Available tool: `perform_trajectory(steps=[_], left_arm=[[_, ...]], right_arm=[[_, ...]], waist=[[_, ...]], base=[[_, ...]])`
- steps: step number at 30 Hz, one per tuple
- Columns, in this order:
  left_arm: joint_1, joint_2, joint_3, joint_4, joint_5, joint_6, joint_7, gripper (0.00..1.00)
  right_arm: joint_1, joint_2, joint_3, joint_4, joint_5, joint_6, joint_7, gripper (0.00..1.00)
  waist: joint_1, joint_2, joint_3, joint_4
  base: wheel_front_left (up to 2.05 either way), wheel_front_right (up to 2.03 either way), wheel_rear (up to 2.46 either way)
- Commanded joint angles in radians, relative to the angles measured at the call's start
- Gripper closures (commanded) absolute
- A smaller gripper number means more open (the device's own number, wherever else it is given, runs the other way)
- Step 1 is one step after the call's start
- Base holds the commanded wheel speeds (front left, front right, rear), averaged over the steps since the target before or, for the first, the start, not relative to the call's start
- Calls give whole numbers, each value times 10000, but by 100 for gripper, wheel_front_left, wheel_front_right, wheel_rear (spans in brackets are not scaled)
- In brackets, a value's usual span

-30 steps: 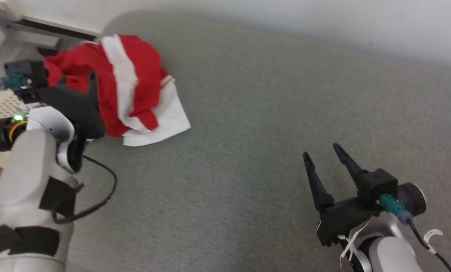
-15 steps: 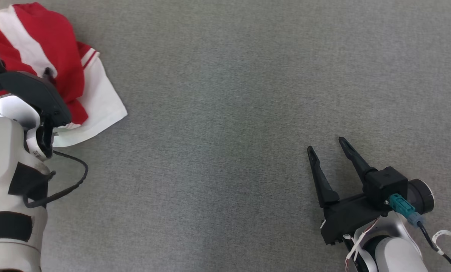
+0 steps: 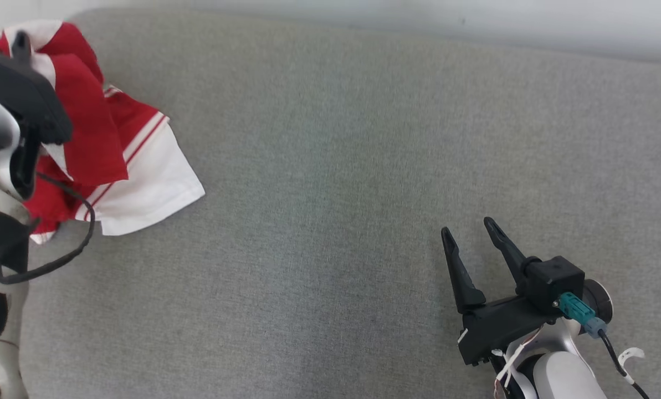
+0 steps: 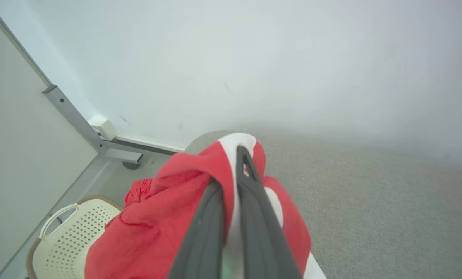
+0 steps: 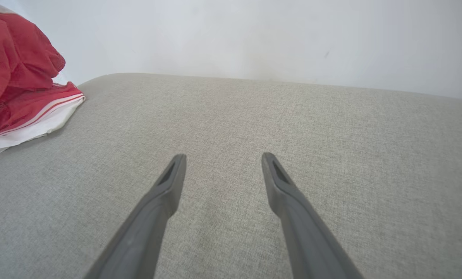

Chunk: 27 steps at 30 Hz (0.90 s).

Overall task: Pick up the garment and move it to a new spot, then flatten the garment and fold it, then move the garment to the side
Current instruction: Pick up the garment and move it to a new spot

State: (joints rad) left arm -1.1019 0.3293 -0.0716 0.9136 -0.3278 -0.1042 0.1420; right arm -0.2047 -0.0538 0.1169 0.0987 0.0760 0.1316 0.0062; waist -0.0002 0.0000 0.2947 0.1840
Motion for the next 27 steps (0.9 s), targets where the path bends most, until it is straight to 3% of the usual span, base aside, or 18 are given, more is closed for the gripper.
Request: perform_trajectory(steps=[1,5,14,20,27], left_arm=[[-262,115,-152,-521,-41,-98,59,100],[-427,73,-515,-1349,-182,-207,272,100],[75,-672,-1405,-3873,-1108,-252,602,100],[1034,-1390,-2150,-5241,-1636,-256,699,100],[2297,-1789,-2768,-5408,-1501,-98,528,100]], right_arm=[[43,37,-117,209,232,-17,-217,0],[166,42,-301,561,564,-17,-527,0],[499,36,-591,1139,885,-17,-859,0],[536,33,-832,1048,738,-17,-739,0],[603,42,-835,850,785,-18,-637,0]], waist=[[2,0,-1136,-30],[2,0,-1750,-309],[2,0,-2617,-1946],[2,0,-2490,-3328],[2,0,-2008,-4289]], base=[[0,0,0],[0,0,0],[0,0,0],[0,0,0],[0,0,0]])
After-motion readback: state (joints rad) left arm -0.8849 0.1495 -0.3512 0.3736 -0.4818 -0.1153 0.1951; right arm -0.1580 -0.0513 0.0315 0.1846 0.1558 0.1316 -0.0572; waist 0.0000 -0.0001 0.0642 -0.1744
